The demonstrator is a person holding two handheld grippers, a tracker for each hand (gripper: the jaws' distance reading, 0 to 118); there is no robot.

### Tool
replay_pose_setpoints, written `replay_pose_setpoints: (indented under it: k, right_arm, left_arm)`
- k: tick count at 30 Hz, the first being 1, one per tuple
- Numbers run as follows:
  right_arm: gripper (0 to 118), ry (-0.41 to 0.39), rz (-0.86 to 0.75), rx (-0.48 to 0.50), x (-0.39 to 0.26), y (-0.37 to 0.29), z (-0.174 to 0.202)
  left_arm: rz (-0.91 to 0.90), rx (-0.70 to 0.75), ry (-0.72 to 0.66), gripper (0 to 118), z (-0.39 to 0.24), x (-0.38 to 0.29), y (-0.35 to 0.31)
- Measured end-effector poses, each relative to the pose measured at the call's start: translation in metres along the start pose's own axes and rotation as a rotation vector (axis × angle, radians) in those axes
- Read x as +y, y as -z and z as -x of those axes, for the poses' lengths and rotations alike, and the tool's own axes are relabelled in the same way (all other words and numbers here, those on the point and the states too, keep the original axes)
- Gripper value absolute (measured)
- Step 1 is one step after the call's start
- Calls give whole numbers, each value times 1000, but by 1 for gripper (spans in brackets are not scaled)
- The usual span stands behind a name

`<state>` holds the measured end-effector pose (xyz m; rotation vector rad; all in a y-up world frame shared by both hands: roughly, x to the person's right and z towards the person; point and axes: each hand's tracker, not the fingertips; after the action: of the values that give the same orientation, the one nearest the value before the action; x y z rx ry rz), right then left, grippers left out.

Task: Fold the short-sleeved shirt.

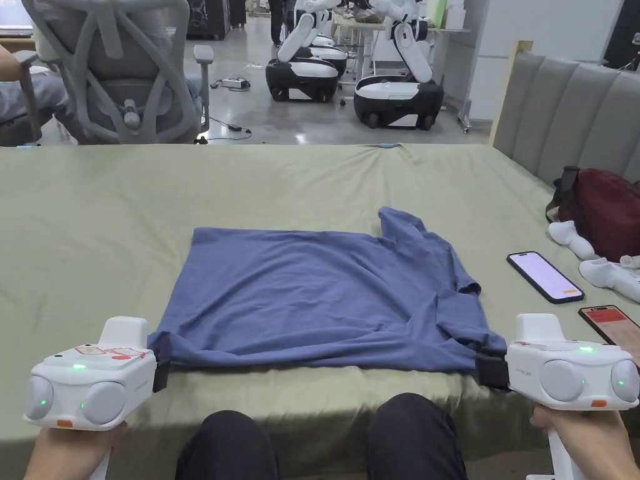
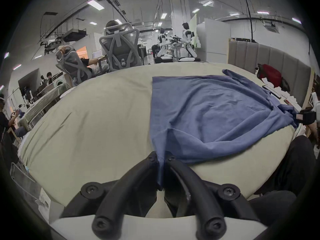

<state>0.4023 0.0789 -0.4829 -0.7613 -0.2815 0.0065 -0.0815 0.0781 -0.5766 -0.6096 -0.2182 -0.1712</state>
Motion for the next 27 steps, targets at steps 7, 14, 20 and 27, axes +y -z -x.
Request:
replay_pose_setpoints:
  k: [7, 14, 20, 27]
  right_arm:
    - [14, 12, 65, 179, 3, 18, -1]
    - [13, -32, -59, 86, 42, 16, -1]
    - [13, -53, -130, 64, 117, 50, 5]
    - [13, -52, -63, 40, 167, 129, 17]
  left_arm:
    - [14, -10, 1, 3, 1, 0, 0]
    - [-13, -25, -76, 3, 12, 38, 3]
    - [-61, 34, -64, 4, 8, 111, 42]
    - [47, 97, -1, 4, -12, 153, 121]
